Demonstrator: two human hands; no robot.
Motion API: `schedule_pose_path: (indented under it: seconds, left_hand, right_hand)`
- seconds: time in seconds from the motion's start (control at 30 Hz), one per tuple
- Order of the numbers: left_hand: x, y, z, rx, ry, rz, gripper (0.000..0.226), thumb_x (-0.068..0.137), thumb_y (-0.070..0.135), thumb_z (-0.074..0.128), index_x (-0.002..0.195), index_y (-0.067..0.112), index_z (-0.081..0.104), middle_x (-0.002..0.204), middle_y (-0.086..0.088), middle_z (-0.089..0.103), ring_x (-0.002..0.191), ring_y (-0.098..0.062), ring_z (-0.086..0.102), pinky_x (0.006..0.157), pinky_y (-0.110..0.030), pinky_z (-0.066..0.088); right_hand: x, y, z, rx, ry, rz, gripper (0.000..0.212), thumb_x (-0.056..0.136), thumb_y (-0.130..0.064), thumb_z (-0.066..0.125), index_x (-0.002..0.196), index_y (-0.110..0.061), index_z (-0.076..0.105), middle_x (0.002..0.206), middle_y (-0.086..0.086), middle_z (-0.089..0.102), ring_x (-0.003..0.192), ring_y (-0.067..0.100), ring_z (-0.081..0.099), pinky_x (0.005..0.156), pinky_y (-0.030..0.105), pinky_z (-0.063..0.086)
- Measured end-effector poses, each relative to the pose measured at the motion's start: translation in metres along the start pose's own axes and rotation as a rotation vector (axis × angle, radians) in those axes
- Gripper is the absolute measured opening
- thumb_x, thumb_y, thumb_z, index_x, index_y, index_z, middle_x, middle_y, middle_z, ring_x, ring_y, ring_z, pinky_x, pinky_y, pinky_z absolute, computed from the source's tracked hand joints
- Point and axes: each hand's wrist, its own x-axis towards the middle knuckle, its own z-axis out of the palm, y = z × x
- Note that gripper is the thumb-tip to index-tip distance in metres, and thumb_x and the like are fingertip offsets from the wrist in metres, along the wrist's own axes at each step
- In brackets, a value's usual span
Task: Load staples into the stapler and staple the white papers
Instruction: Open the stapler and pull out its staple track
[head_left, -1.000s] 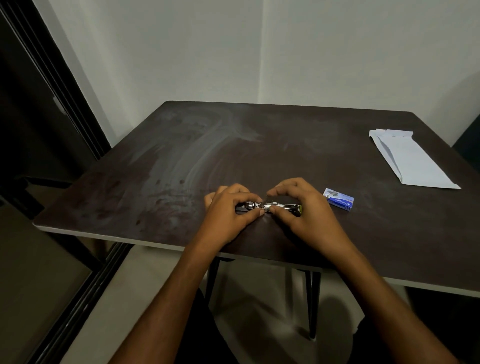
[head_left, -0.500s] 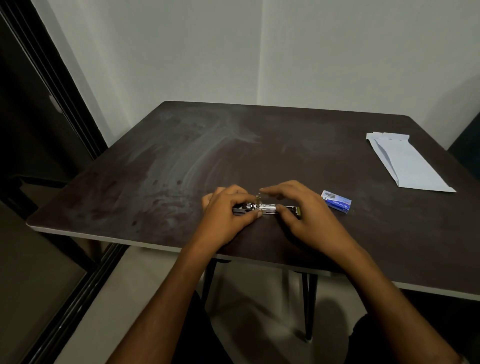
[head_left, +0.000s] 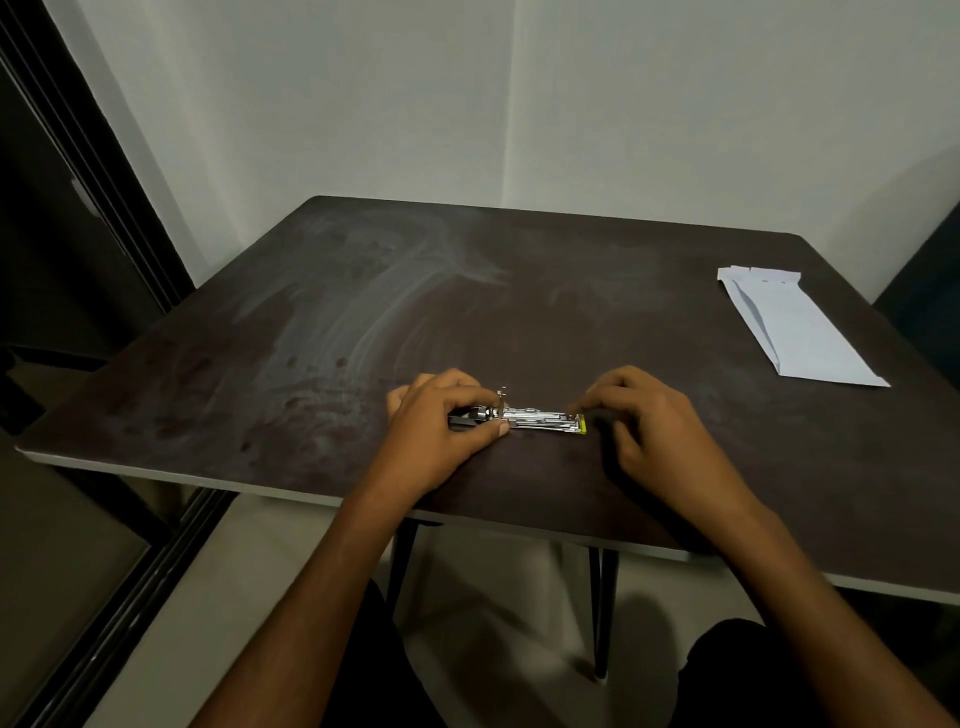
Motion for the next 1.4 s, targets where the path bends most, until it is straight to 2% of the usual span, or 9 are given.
schedule_pose_path:
  seconds: [0.1,0.23,0.4,0.87,0.97,1.07,1.13,1.3,1.4]
  left_hand:
    - [0.000,0.000,0.000,-0.003,0.002,-0.003,0.018,0.076,0.042,0.073,0.093,0.036,0.072,0.101,0.016,0.063,0.100,-0.002,0.047,0.090,-0.029,0.019]
    - [0.000,0.001,-0.001,-0.004,-0.001,-0.005,0.016,0.077,0.042,0.073,0.091,0.037,0.071,0.100,0.017,0.062,0.100,-0.002,0.047,0.090,-0.028,0.019]
    - [0.000,0.000,0.000,0.004,0.002,-0.008,0.018,0.077,0.041,0.074,0.093,0.035,0.072,0.100,0.018,0.061,0.100,-0.001,0.046,0.089,-0.027,0.018]
    - [-0.001,0.001,-0.001,0.011,-0.003,-0.005,0.018,0.077,0.043,0.072,0.094,0.037,0.071,0.102,0.016,0.063,0.104,-0.003,0.048,0.093,-0.030,0.021]
    - [-0.001,0.001,0.000,0.004,-0.002,-0.007,0.018,0.077,0.043,0.072,0.094,0.037,0.071,0.102,0.017,0.063,0.103,-0.003,0.048,0.092,-0.030,0.020]
    - [0.000,0.001,0.000,-0.001,0.001,-0.007,0.017,0.077,0.042,0.073,0.093,0.037,0.071,0.101,0.017,0.063,0.102,-0.002,0.047,0.090,-0.029,0.019]
    - [0.000,0.001,-0.001,0.000,-0.003,-0.006,0.018,0.077,0.042,0.073,0.094,0.036,0.071,0.102,0.016,0.063,0.102,-0.002,0.046,0.090,-0.029,0.019]
    - [0.000,0.001,-0.001,0.010,-0.004,-0.007,0.019,0.077,0.042,0.073,0.095,0.036,0.071,0.103,0.015,0.063,0.102,-0.002,0.046,0.091,-0.029,0.019]
    - [-0.001,0.001,-0.001,0.014,-0.011,-0.004,0.019,0.078,0.043,0.071,0.096,0.036,0.071,0.103,0.017,0.062,0.104,-0.002,0.047,0.092,-0.029,0.019]
  right_hand:
    - [0.001,-0.001,0.003,-0.025,-0.010,-0.008,0.045,0.078,0.009,0.047,0.093,-0.026,0.073,0.099,-0.004,0.061,0.088,0.017,0.062,0.081,0.041,0.051]
    - [0.003,-0.002,0.004,-0.034,-0.004,-0.039,0.044,0.075,0.011,0.048,0.092,-0.021,0.073,0.098,-0.002,0.060,0.088,0.020,0.062,0.079,0.038,0.050]
    - [0.003,-0.002,0.007,-0.055,0.044,-0.055,0.038,0.071,0.011,0.049,0.086,-0.016,0.072,0.095,0.002,0.061,0.083,0.024,0.063,0.076,0.044,0.052]
    - [0.013,-0.017,0.019,-0.023,-0.068,-0.049,0.039,0.077,0.002,0.046,0.095,-0.023,0.070,0.101,-0.004,0.057,0.089,0.017,0.059,0.082,0.042,0.049]
    - [0.014,-0.017,0.019,-0.014,-0.080,-0.046,0.039,0.077,0.003,0.046,0.094,-0.023,0.071,0.101,-0.004,0.057,0.088,0.015,0.059,0.082,0.035,0.049]
    - [0.017,-0.018,0.014,0.026,-0.089,-0.018,0.040,0.078,0.006,0.046,0.093,-0.020,0.072,0.099,-0.004,0.059,0.088,0.011,0.058,0.078,0.016,0.040]
    - [0.022,-0.017,0.009,0.022,-0.097,-0.032,0.038,0.079,0.007,0.047,0.091,-0.019,0.071,0.096,-0.004,0.059,0.087,0.012,0.058,0.074,0.014,0.037]
    - [0.043,-0.018,-0.002,-0.099,-0.347,-0.238,0.019,0.088,-0.010,0.058,0.099,-0.018,0.070,0.100,0.000,0.060,0.091,0.017,0.062,0.082,0.030,0.049]
    - [0.054,-0.022,-0.004,-0.179,-0.463,-0.306,0.020,0.089,-0.018,0.060,0.104,-0.026,0.068,0.105,-0.002,0.059,0.093,0.018,0.062,0.081,0.038,0.051]
